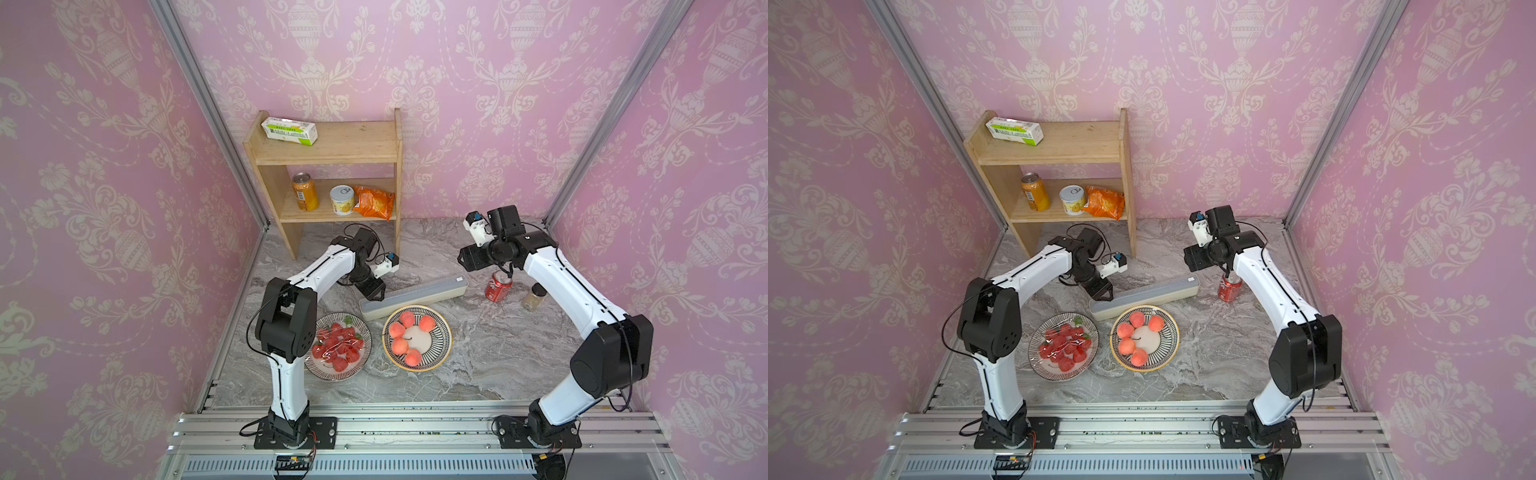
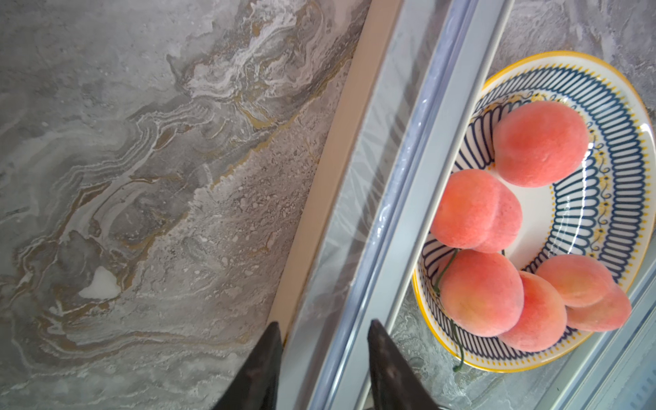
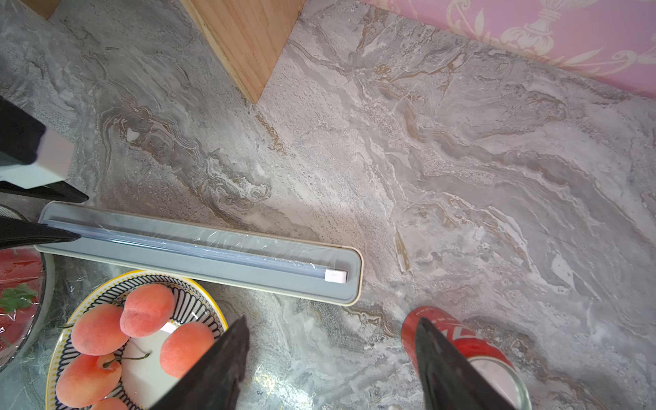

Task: Wrap the plate with plastic wrap
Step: Pull the plastic wrap from the plastic wrap cutting box.

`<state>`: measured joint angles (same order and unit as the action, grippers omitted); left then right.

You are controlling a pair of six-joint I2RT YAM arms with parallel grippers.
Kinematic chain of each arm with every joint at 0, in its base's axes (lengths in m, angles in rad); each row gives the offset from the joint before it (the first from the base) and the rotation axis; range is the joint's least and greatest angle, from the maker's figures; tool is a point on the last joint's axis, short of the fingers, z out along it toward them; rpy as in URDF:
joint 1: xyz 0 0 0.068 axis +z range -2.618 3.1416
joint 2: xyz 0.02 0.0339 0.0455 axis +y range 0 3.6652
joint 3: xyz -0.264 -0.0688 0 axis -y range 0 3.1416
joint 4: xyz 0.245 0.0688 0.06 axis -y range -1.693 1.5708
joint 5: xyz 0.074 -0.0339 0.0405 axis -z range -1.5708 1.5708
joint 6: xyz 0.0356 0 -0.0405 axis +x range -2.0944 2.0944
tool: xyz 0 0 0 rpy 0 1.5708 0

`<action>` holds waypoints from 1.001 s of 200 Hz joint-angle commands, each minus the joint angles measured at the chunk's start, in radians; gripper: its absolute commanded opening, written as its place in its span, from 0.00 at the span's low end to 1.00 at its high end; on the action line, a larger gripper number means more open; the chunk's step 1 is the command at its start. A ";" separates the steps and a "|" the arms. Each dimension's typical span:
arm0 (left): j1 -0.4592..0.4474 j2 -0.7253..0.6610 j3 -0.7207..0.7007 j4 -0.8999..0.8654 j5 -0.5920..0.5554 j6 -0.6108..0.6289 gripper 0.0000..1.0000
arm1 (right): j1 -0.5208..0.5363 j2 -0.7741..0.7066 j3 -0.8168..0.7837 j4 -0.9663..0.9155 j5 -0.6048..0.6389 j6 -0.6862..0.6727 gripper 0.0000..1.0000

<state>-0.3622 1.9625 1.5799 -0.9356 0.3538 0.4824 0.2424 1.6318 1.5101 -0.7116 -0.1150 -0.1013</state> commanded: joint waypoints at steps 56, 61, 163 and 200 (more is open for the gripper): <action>0.006 0.065 0.060 -0.002 0.056 -0.008 0.41 | -0.006 -0.026 -0.030 0.011 0.002 0.012 0.75; 0.006 0.068 0.061 0.000 0.056 -0.008 0.41 | -0.006 -0.026 -0.030 0.009 0.000 0.013 0.75; 0.006 0.096 0.074 0.002 0.068 0.004 0.15 | -0.006 -0.019 -0.030 0.023 -0.033 -0.008 0.76; 0.006 0.042 0.047 0.034 0.068 0.028 0.00 | 0.002 0.000 -0.009 0.029 -0.117 -0.114 0.76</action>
<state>-0.3599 2.0396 1.6447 -0.9119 0.4137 0.4858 0.2424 1.6302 1.4857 -0.6926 -0.1558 -0.1265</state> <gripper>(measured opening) 0.043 0.756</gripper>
